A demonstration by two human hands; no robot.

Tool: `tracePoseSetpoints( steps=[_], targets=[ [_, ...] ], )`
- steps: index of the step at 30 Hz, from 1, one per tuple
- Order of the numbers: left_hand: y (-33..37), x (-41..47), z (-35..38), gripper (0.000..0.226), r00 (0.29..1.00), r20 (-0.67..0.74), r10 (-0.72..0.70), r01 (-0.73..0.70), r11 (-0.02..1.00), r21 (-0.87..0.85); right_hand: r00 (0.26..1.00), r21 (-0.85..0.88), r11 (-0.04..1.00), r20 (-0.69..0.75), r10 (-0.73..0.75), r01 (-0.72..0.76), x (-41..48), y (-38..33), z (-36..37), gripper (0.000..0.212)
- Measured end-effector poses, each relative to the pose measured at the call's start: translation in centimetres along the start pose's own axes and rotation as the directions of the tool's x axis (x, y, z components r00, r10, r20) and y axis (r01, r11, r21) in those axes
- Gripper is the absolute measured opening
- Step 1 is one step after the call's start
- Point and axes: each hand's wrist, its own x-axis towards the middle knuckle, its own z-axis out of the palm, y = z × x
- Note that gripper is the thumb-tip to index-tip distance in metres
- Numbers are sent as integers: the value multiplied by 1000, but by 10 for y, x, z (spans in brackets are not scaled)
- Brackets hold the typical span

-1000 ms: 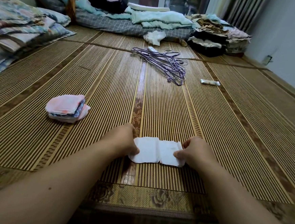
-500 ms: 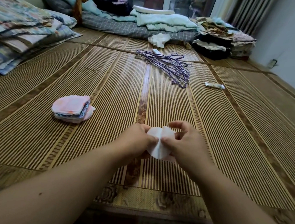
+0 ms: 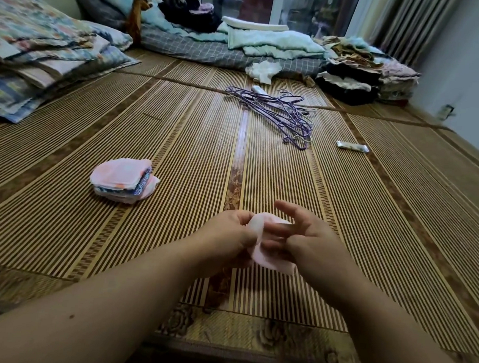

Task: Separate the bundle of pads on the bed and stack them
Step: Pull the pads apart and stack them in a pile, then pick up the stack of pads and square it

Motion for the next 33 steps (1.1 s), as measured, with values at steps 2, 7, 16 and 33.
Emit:
tracePoseSetpoints(
  steps=[2, 7, 16, 33],
  targets=[
    [1, -1, -1, 28, 997, 72, 11, -7, 999, -53, 999, -46, 999, 39, -25, 27, -2, -1, -2, 68],
    [-2, -5, -1, 29, 999, 42, 31, -31, 1000, 4, 993, -88, 996, 117, 2, 9, -6, -2, 5, 68],
    [14, -14, -17, 28, 991, -49, 124, -129, 984, -124, 970, 32, 999, -237, 45, -38, -2, 2, -4, 82],
    [43, -35, -187, 16, 797, -580, 166, -393, 872, -290, 963, 211, 952, 202, 180, -222, 123, -56, 154, 42]
  ],
)
